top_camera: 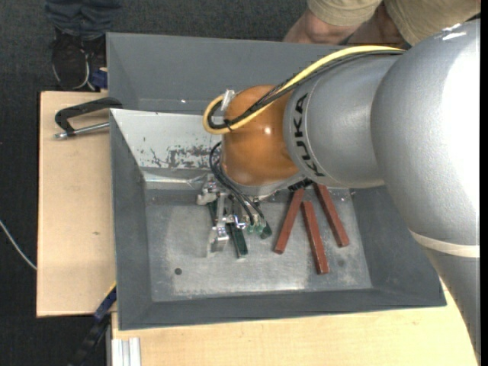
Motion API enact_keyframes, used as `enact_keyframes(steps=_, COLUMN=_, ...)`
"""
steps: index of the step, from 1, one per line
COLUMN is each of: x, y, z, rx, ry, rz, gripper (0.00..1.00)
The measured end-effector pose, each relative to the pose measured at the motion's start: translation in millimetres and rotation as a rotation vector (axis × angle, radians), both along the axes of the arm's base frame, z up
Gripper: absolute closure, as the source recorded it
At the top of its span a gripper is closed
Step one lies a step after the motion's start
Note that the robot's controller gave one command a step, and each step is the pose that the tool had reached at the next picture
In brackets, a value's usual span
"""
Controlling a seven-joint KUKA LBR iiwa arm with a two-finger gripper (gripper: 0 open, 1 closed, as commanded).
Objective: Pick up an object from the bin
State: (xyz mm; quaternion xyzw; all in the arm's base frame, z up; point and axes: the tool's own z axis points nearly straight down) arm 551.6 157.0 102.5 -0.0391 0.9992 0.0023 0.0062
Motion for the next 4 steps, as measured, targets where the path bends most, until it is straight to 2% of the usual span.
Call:
enact_keyframes(steps=1, x=6.9, y=-45, z=-26, rx=0.000, ry=0.005, rz=0.003, gripper=0.00)
enact_keyframes(steps=2, x=14.3, y=-66, z=-22, rx=-0.005, ry=0.003, rz=0.278, gripper=1.00)
enact_keyframes(steps=3, x=13.3, y=-66, z=-24, rx=-0.004, ry=0.006, rz=0.278, gripper=0.00)
enact_keyframes(steps=4, x=13.8, y=-66, z=-23, rx=-0.004, ry=0.005, rz=0.279, gripper=1.00)
